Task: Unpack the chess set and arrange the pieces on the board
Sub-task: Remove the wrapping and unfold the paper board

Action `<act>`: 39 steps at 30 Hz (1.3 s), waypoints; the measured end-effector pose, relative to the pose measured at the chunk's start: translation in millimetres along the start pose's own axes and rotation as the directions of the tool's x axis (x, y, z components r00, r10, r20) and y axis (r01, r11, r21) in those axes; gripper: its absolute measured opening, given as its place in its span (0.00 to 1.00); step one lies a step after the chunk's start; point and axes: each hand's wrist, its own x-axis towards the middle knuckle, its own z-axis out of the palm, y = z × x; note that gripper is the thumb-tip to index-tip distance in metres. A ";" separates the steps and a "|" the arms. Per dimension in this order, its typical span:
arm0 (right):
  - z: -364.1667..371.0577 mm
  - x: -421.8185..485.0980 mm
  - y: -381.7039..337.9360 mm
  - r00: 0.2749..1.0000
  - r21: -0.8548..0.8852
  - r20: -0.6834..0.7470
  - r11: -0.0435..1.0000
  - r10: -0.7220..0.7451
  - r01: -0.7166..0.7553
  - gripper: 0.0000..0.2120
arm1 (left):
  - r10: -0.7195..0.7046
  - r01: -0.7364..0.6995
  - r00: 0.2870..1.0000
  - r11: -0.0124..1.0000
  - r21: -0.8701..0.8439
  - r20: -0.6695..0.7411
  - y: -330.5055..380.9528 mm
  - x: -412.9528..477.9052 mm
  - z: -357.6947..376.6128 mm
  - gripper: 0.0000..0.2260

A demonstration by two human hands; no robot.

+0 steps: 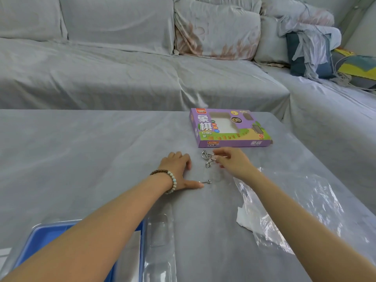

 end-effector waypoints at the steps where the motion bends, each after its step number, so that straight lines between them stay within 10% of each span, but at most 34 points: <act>1: -1.7 -5.7 -0.8 0.999 -0.052 0.036 0.998 -0.027 0.029 0.14 | -0.052 0.052 0.998 0.999 -0.006 -0.031 1.6 5.1 1.7 0.28; 13: 26.0 -58.8 21.4 0.914 -0.595 0.367 0.713 -0.171 0.372 0.25 | -0.261 0.238 0.947 0.962 -0.137 -0.187 1.7 23.7 9.3 0.25; 20: 36.7 -45.7 6.6 0.944 -0.574 0.314 0.771 -0.103 0.275 0.26 | -0.129 0.126 0.985 0.992 -0.030 -0.113 -29.3 -43.7 -17.4 0.30; 27: 68.3 -123.1 -59.4 0.908 -0.141 0.276 0.921 -0.316 0.363 0.21 | -0.187 0.174 0.972 0.980 -0.100 -0.145 -58.9 -162.0 -38.6 0.45; 39: 153.8 -179.7 -127.2 0.835 -0.427 0.460 0.749 -0.303 0.507 0.24 | -0.341 0.291 0.907 0.932 -0.216 -0.249 -92.4 -311.2 -15.1 0.51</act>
